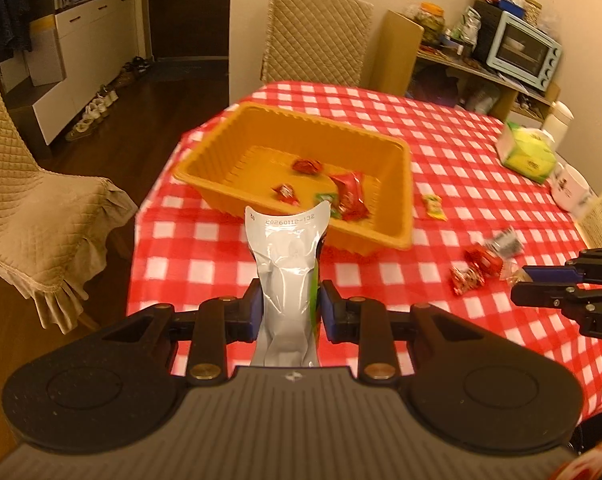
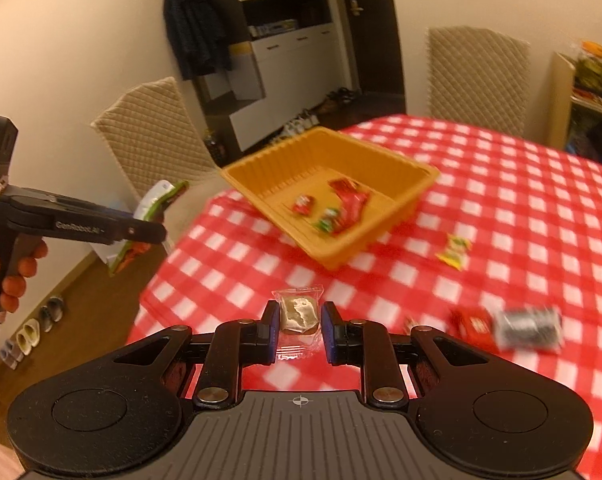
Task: Organize snacks
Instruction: 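Carry both packets over the orange tray and open both tools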
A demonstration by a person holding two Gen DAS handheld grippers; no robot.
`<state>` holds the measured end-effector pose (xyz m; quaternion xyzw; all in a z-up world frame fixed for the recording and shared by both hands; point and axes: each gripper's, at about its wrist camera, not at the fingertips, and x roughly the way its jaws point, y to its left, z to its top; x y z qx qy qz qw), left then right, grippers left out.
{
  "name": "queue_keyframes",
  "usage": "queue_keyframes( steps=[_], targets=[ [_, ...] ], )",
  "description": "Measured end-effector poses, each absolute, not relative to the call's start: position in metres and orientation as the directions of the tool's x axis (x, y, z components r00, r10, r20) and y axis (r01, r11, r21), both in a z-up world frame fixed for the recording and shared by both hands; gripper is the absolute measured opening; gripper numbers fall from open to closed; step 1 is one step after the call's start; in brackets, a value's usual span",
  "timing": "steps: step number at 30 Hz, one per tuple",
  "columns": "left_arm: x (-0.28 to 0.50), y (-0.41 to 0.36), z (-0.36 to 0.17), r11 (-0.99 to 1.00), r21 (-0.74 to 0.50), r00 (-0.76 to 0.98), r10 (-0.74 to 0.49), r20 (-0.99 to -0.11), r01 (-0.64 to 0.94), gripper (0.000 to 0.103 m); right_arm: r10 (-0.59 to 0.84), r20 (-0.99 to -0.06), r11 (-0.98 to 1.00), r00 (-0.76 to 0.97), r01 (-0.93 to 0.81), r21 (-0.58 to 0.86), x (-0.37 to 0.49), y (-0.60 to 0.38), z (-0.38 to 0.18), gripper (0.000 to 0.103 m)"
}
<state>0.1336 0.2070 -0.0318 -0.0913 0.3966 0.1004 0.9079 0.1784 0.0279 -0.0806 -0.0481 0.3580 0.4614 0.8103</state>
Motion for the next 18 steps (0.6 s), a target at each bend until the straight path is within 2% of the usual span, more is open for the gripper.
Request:
queue_keyframes(
  steps=[18],
  targets=[
    [0.235, 0.271, -0.013, 0.984, 0.022, 0.721, 0.143, -0.678, -0.175, 0.027, 0.725, -0.58, 0.595, 0.371, -0.762, 0.255, 0.259, 0.121, -0.07, 0.022]
  ],
)
